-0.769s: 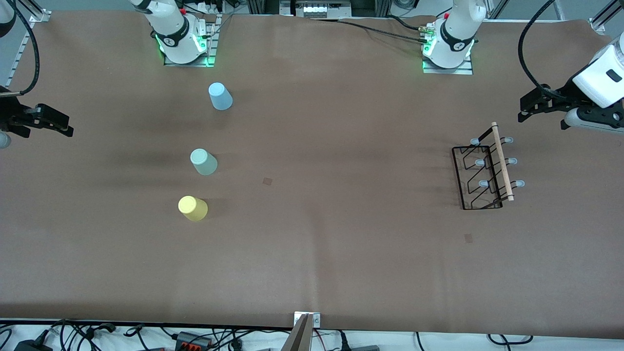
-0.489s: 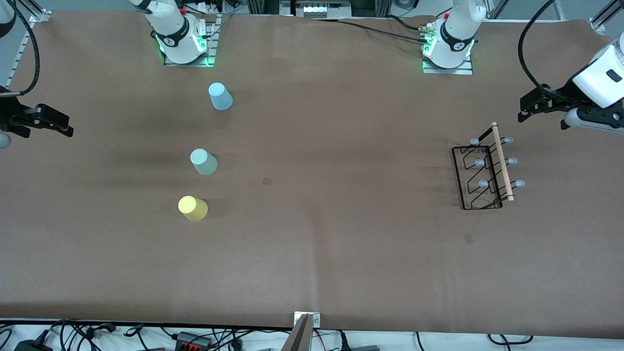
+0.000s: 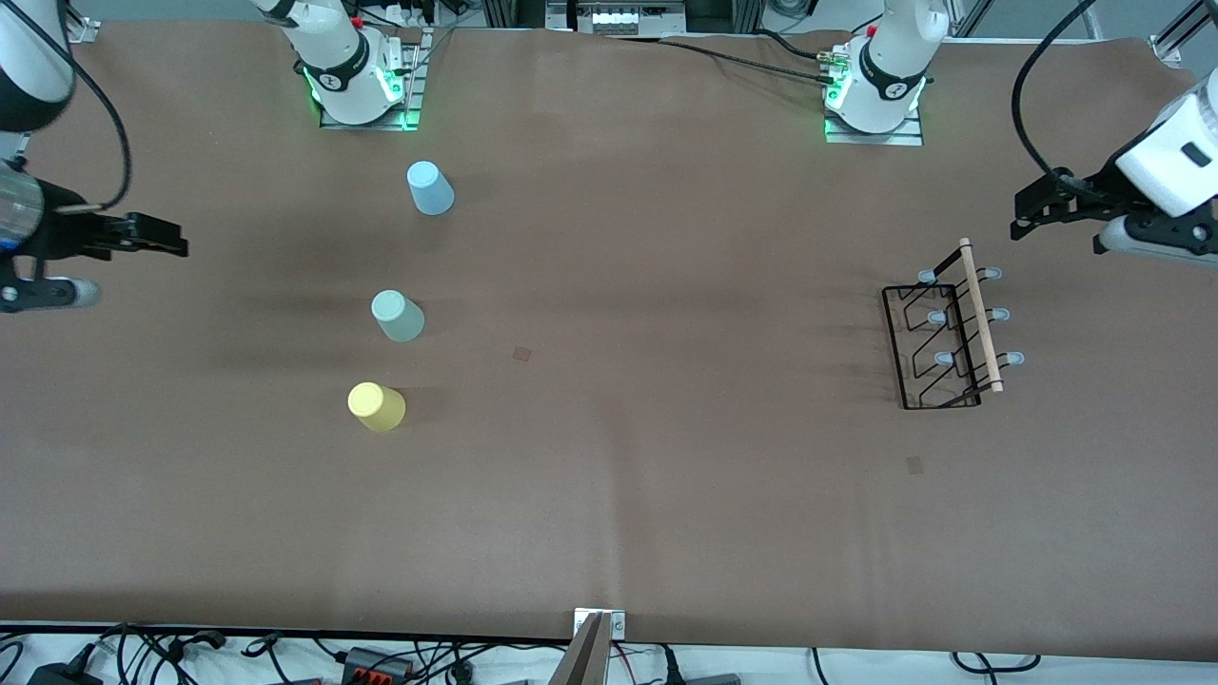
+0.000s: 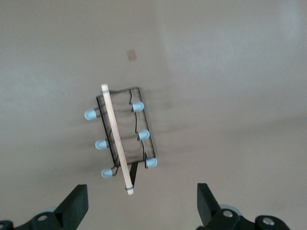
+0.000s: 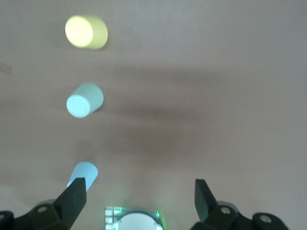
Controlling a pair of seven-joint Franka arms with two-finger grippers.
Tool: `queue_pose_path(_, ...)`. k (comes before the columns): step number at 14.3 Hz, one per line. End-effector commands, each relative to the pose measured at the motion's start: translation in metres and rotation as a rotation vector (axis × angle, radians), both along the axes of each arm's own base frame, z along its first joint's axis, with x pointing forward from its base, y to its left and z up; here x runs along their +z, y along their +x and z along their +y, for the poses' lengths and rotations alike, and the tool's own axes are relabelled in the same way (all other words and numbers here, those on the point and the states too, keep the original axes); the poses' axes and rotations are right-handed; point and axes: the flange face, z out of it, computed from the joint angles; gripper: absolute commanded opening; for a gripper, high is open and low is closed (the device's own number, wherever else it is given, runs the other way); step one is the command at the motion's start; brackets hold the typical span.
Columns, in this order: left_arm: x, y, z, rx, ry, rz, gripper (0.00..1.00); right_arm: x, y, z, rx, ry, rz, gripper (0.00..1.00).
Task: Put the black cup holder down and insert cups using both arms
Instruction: 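Move the left gripper to the black rack while the right gripper advances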
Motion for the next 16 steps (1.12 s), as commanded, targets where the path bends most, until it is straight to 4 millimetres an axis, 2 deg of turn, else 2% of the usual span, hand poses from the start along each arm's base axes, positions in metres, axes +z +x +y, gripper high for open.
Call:
queue_pose_path(1,-0.025,0.005,0.012,0.007,0.002,0.12,1.0,-0.006,-0.015,0.008,0.026,0.016,0.019,1.0)
queue_pose_path(3,-0.044,0.02,0.03,0.034,-0.003,0.183,1.0,-0.018,-0.03,0.015,0.039,0.017,-0.048,1.0)
queue_pose_path(6,-0.065,0.037,0.063,0.065,-0.019,0.215,1.0,-0.052,-0.088,0.015,0.042,0.019,-0.159,1.0)
queue_pose_path(7,-0.071,0.038,0.065,0.064,-0.015,0.214,1.0,-0.059,-0.1,0.014,0.04,0.02,-0.184,1.0)
queue_pose_path(8,-0.079,0.039,0.065,0.078,-0.011,0.212,1.0,-0.062,-0.104,0.014,0.038,0.019,-0.182,1.0)
queue_pose_path(9,-0.095,0.039,0.066,0.088,0.004,0.204,1.0,-0.061,-0.104,0.014,0.032,0.02,-0.181,1.0)
queue_pose_path(12,-0.137,0.043,0.067,0.098,0.018,0.07,1.0,-0.06,-0.104,0.022,0.046,0.021,-0.182,1.0)
queue_pose_path(16,-0.187,0.011,0.062,0.117,0.036,-0.024,1.0,-0.061,-0.107,0.023,0.05,0.02,-0.156,1.0)
